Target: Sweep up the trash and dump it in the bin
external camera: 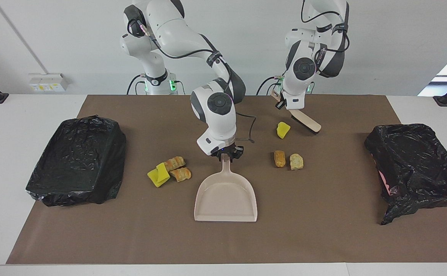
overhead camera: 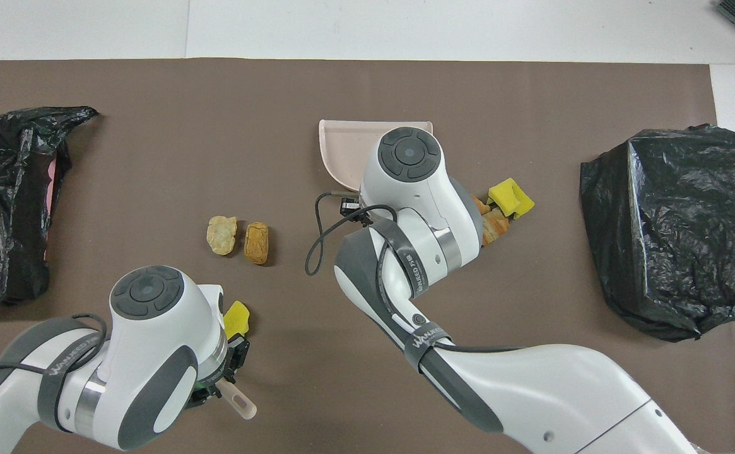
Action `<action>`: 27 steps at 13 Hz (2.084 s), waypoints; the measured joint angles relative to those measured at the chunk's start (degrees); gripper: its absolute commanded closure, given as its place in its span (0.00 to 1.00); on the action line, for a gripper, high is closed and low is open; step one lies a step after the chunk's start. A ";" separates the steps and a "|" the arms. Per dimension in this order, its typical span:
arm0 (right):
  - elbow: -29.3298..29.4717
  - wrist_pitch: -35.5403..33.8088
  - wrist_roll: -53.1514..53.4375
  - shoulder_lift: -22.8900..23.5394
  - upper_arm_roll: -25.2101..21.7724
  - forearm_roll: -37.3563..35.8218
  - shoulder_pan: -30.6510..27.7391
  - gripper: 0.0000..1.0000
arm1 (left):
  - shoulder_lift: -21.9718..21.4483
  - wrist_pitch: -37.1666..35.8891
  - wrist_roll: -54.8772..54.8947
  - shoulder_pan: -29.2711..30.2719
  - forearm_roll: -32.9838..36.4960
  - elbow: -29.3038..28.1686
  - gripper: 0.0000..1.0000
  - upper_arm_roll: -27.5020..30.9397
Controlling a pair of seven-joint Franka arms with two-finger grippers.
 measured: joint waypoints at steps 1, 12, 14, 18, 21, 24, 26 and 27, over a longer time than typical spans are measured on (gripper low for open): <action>-0.02 -0.01 0.08 0.00 -0.05 0.03 -0.10 1.00 | 0.00 0.16 -1.74 0.00 -2.31 -0.01 1.00 -0.01; -5.31 -12.47 -52.81 -12.95 -0.11 3.67 -7.10 1.00 | 1.75 14.12 -26.25 -4.14 -14.23 -0.81 1.00 -0.45; -10.16 -12.81 -65.87 -15.85 -0.08 2.21 -7.33 1.00 | 3.26 17.91 -26.29 -4.17 -14.97 -0.52 1.00 -0.27; -19.69 -8.21 -85.88 -19.24 -0.04 -1.66 -7.49 1.00 | 6.12 19.30 -14.85 -3.23 -14.97 3.41 1.00 0.52; -23.12 -7.34 -88.85 -21.04 -0.03 -2.26 -7.74 1.00 | 7.29 17.88 -2.93 -0.37 -13.96 4.72 1.00 0.81; -24.26 -5.58 -88.50 -21.17 0.19 -2.82 -6.63 1.00 | 7.33 9.95 9.56 2.53 -8.57 5.57 1.00 1.04; -25.13 -3.60 -85.19 -21.19 0.35 -2.82 -5.45 1.00 | 7.32 6.40 16.30 3.13 -3.69 6.47 1.00 1.11; -25.64 -2.67 -83.53 -21.18 0.40 -2.82 -4.45 1.00 | 7.32 5.63 20.09 3.32 -1.75 6.66 1.00 1.14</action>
